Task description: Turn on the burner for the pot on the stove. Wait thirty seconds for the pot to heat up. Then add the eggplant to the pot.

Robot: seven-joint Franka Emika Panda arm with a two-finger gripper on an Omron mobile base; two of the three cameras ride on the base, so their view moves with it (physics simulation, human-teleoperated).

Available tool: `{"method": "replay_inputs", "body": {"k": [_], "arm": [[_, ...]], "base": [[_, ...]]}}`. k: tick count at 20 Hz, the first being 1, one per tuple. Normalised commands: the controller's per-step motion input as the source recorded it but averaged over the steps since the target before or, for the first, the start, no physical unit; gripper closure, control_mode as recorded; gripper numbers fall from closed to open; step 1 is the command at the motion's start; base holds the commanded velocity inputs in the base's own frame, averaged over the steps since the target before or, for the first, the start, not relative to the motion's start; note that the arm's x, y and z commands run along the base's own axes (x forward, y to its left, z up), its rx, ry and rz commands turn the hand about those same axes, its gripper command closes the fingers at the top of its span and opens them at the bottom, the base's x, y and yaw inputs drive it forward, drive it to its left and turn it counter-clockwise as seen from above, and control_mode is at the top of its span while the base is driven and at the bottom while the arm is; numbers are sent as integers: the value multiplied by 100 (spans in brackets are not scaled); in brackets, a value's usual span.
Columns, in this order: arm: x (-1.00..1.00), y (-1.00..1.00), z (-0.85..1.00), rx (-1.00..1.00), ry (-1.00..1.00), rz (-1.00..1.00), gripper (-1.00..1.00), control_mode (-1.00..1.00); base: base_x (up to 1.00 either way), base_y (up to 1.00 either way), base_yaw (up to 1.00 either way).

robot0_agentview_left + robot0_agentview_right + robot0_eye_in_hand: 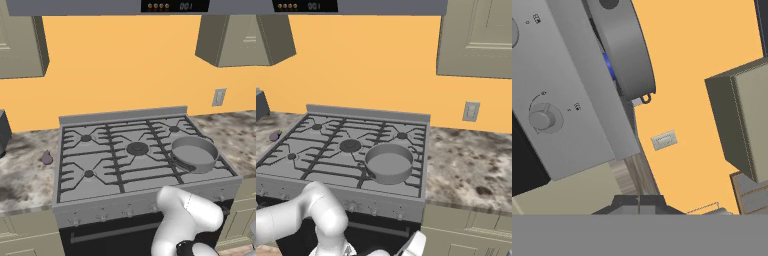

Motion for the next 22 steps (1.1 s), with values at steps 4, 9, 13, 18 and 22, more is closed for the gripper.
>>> {"method": "replay_inputs", "body": {"k": [4, 9, 13, 18, 22], "arm": [[0, 0, 0, 0, 0, 0, 100, -100], [0, 0, 0, 0, 0, 0, 100, -100], [0, 0, 0, 0, 0, 0, 100, -100], [0, 0, 0, 0, 0, 0, 100, -100], [0, 0, 0, 0, 0, 0, 100, -100]], "base": [[0, 0, 0], [0, 0, 0], [0, 0, 0], [0, 0, 0], [0, 0, 0]]}}
